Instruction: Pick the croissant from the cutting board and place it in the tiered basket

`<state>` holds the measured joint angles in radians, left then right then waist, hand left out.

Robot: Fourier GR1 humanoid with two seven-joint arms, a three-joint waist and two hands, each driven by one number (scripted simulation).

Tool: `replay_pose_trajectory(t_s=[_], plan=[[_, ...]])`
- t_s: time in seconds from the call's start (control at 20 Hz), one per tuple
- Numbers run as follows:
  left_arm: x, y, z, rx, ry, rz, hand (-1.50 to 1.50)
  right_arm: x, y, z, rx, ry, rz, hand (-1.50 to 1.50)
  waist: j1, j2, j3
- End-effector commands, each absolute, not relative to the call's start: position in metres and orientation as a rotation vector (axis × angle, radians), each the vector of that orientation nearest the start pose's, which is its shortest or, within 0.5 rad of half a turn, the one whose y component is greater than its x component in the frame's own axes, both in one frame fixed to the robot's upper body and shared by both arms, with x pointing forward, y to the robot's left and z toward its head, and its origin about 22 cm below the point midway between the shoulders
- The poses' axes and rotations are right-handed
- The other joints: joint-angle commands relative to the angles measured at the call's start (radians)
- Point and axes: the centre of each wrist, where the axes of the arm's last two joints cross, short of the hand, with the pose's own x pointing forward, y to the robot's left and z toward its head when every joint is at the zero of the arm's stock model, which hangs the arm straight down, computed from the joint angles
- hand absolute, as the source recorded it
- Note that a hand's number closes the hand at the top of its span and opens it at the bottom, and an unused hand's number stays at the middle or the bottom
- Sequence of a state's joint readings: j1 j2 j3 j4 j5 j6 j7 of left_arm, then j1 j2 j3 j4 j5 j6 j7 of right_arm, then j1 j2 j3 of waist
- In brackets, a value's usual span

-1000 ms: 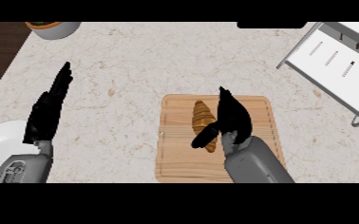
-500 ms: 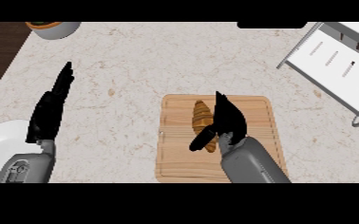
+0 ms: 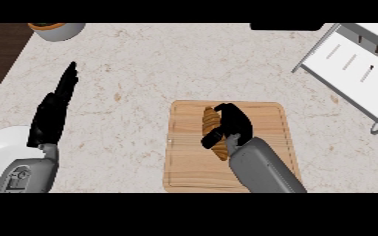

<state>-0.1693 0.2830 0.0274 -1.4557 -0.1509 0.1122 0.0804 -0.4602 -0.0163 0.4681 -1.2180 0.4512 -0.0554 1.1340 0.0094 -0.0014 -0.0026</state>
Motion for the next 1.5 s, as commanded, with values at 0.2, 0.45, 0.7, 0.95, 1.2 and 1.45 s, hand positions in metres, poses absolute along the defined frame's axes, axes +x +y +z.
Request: replay_pose_trajectory(t_s=[0.2, 0.45, 0.7, 0.95, 1.2, 1.45], plan=[[0.288, 0.294, 0.033, 0.424, -1.544, -0.225, 0.00, 0.309, -0.064, 0.007, -0.599, -0.582, 0.841, 1.50, -0.004, 0.002, 0.002], [0.266, 0.296, 0.035, 0.432, -1.537, -0.233, 0.00, 0.302, -0.064, 0.035, -0.526, -0.637, 0.667, 1.50, -0.004, -0.001, 0.003], [0.287, 0.300, 0.044, 0.438, -1.558, -0.239, 0.00, 0.352, -0.087, 0.048, -0.662, -0.668, 0.525, 1.50, 0.007, 0.006, 0.003], [0.292, 0.279, 0.042, 0.380, -1.582, -0.291, 0.00, 0.417, -0.134, 0.105, -0.914, -0.727, 0.312, 1.50, 0.065, 0.033, 0.002], [0.289, 0.281, 0.044, 0.383, -1.583, -0.302, 0.00, 0.438, -0.145, 0.145, -1.091, -0.942, 0.064, 1.50, 0.071, 0.025, 0.002], [0.290, 0.276, 0.034, 0.368, -1.568, -0.295, 0.00, 0.456, -0.149, 0.196, -1.334, -1.079, -0.056, 1.50, 0.057, 0.022, 0.000]])
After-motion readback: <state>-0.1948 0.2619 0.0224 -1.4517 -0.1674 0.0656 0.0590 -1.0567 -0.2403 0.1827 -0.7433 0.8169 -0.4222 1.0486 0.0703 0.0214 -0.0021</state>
